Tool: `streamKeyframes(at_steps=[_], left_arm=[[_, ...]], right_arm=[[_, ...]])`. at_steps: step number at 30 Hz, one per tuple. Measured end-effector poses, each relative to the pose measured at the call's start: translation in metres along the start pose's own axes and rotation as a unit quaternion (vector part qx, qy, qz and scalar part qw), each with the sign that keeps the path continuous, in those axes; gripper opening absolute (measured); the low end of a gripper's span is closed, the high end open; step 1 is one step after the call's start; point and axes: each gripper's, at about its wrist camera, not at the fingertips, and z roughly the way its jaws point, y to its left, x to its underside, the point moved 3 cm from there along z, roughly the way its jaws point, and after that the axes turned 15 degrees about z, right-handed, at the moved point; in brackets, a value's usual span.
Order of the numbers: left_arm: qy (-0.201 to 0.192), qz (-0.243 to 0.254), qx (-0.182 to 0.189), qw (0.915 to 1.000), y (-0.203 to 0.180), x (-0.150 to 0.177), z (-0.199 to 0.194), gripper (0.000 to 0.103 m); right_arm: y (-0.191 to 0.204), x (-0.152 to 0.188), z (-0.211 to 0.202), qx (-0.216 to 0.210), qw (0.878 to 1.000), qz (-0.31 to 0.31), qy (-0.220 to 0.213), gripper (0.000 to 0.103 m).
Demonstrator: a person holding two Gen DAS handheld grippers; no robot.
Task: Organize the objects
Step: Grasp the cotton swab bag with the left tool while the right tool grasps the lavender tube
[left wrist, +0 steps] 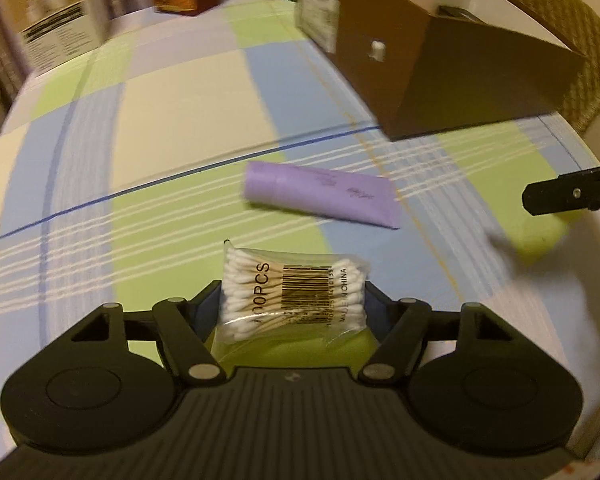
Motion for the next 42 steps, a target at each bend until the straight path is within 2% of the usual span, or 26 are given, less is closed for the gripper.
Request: streamKeyframes(at_steps=[3,6,8,10,14,19,21,26,31,42], left_arm=[[0.002,-0.026,-0.021,0.9994,0.018,0.008,-0.008,0.069],[0.003,-0.051,-0.043,0.9978,0.037,0.014,-0.016,0.069],[0.005,-0.068,-0.055,0.9961,0.048,0.017,-0.02,0.069],[0.006,-0.084,-0.063,0.9945,0.058,0.021,-0.022,0.069],[0.01,-0.103,-0.073,0.992,0.07,0.025,-0.024,0.069],[0.015,-0.112,-0.074,0.9908,0.076,0.032,-0.026,0.069],[0.017,-0.112,-0.075,0.9907,0.077,0.033,-0.025,0.069],[0.019,-0.114,-0.072,0.9907,0.077,0.034,-0.024,0.069],[0.019,-0.113,-0.065,0.9913,0.074,0.034,-0.022,0.069],[0.014,-0.093,-0.032,0.9951,0.047,0.027,-0.021,0.069]], right_arm=[[0.022,0.0,0.008,-0.03,0.998,-0.056,-0.009,0.101],[0.05,0.003,0.021,-0.06,0.991,-0.119,-0.019,0.098],[0.066,0.006,0.032,-0.079,0.984,-0.16,-0.021,0.082],[0.082,0.01,0.045,-0.091,0.977,-0.193,-0.016,0.079],[0.105,0.015,0.072,-0.092,0.965,-0.244,-0.014,0.068],[0.12,0.017,0.103,-0.075,0.958,-0.276,-0.012,0.066],[0.121,0.019,0.113,-0.069,0.957,-0.282,-0.01,0.064],[0.115,0.019,0.118,-0.07,0.957,-0.281,0.003,0.035],[0.105,0.032,0.101,-0.048,0.962,-0.27,0.005,0.034],[0.051,0.066,0.041,-0.009,0.978,-0.208,0.032,0.034]])
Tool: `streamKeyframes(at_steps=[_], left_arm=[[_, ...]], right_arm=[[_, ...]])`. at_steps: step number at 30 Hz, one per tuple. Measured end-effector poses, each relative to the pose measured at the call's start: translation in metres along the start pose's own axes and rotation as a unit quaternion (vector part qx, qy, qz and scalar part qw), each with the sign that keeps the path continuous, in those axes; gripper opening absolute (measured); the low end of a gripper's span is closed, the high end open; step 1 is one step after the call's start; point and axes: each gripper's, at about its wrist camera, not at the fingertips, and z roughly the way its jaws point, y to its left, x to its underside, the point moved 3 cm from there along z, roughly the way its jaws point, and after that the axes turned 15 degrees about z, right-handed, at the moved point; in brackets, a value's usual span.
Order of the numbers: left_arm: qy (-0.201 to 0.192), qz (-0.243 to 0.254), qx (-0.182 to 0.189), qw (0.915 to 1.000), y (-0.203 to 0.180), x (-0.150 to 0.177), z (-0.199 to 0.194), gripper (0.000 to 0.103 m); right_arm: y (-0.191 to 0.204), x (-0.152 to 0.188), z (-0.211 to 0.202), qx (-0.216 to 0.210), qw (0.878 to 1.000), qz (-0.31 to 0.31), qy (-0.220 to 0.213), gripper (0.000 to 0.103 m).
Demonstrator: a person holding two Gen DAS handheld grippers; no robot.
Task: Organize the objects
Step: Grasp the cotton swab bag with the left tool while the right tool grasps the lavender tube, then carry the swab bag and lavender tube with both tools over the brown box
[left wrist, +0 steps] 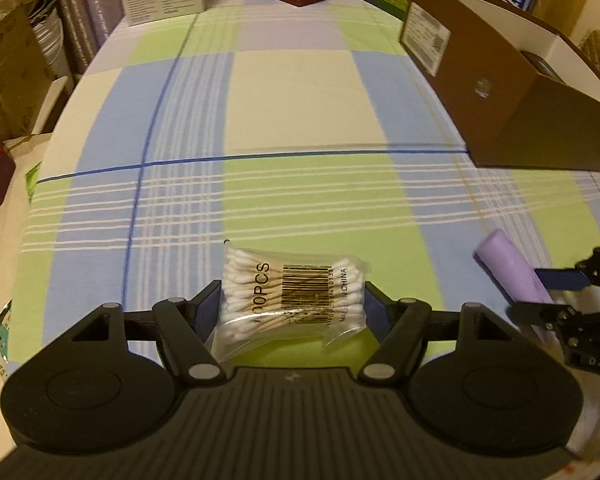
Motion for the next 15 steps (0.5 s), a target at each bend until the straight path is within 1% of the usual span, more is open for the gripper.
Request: streamKeyframes(at_steps=[3,7,12,15], left_arm=[[-0.002,0.008,0.008,0.9999,-0.009,-0.001,-0.002,0.069],[-0.004,0.016,0.013,0.9998,-0.017,-0.003,-0.007,0.069],[-0.006,0.019,0.012,0.9997,-0.023,-0.002,-0.013,0.069],[-0.008,0.018,0.01,0.9998,-0.026,0.0,-0.018,0.069]], right_arm=[[-0.008,0.007,-0.009,0.011,1.0,0.013,0.0,0.034],[-0.011,0.01,-0.011,0.014,0.999,0.028,-0.013,0.034],[-0.004,0.004,-0.002,0.022,0.999,0.015,-0.029,0.036],[0.001,0.002,0.004,0.034,0.999,-0.008,-0.031,0.036]])
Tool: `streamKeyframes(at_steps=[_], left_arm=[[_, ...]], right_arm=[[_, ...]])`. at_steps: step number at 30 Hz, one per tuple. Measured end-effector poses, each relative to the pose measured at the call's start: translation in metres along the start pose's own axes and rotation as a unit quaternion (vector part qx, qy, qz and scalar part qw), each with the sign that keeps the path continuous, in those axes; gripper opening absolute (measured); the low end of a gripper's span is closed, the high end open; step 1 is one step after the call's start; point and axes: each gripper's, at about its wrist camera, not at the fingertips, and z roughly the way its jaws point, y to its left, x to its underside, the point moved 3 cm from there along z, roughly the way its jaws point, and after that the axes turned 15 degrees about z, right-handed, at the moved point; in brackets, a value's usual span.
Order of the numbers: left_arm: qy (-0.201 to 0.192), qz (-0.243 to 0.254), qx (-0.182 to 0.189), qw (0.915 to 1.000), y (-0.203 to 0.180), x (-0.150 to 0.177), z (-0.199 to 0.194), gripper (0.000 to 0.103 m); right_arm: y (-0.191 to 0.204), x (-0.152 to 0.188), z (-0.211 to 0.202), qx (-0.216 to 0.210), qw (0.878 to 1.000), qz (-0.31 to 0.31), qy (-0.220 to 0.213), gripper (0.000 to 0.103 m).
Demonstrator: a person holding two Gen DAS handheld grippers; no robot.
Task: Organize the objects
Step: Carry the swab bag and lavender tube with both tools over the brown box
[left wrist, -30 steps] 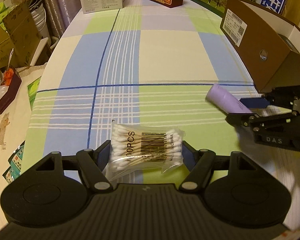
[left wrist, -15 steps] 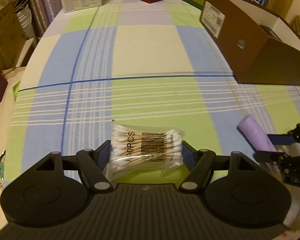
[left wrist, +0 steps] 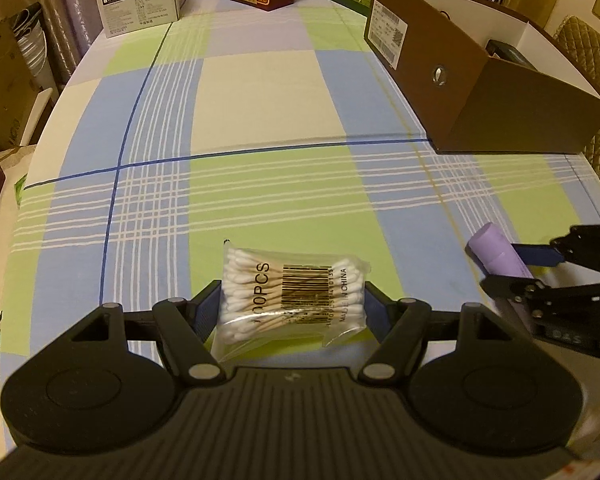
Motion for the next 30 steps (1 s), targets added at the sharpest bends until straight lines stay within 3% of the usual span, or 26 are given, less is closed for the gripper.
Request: streamKeyframes(at_steps=[2,19,30], left_arm=[[-0.001,-0.001,-0.001,1.0,-0.001,0.001,-0.002,0.069],[-0.012,0.01,0.001,0.9999,-0.019,-0.001,-0.014,0.069],[-0.029,0.032,0.008,0.999,-0.037,-0.021,-0.018,0.069]], right_arm=[[0.0,0.002,-0.001,0.0,1.0,-0.001,-0.002,0.031],[-0.026,0.019,-0.028,0.01,0.998,0.061,-0.004,0.03],[-0.053,0.016,-0.062,0.013,0.992,0.116,-0.05,0.03]])
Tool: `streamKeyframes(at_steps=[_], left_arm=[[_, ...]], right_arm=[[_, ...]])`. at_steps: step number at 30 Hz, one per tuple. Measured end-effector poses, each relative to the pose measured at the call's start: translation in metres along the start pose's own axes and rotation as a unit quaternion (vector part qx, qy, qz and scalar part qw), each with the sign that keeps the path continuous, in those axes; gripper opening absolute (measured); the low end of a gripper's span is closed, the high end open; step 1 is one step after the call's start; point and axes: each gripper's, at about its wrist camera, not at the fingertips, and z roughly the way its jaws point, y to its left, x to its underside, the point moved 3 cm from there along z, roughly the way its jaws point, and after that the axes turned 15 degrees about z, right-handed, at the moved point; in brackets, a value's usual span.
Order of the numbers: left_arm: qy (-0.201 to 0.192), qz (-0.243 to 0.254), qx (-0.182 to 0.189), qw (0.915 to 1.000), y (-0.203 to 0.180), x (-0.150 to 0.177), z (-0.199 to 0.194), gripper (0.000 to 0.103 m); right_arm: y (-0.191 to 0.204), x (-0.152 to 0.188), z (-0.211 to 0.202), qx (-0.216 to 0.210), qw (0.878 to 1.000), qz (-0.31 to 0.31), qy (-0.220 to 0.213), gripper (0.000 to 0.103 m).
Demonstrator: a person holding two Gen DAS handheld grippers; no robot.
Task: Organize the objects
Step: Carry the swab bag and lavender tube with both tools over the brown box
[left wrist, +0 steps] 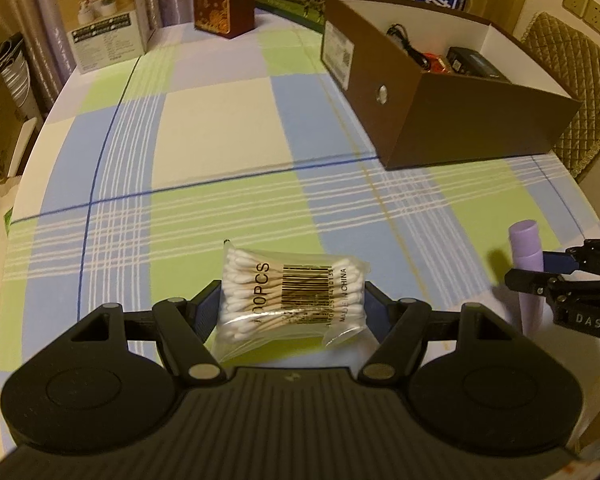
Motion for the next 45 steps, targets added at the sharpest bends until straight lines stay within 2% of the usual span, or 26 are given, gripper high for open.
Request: streamKeyframes(at_steps=[11,22,36,45], left_arm=[[-0.023,0.032,0.005,0.9992,-0.018,-0.034,-0.004,0.069],[-0.071,0.069,0.009,0.9951,-0.043,-0.09,-0.012,0.069],[-0.113,0.099,0.009,0.9887,-0.071,-0.157,-0.006,0.069],[-0.126,0.113,0.008,0.9855,-0.08,-0.192,0.006,0.069]], right_arm=[[-0.018,-0.027,-0.039,-0.014,0.998,0.039,-0.053,0.03],[-0.038,-0.072,-0.069,-0.027,0.993,0.05,-0.099,0.03],[-0.059,-0.121,-0.078,-0.04,0.99,0.048,-0.13,0.03],[-0.065,-0.161,-0.075,-0.05,0.987,0.038,-0.15,0.03]])
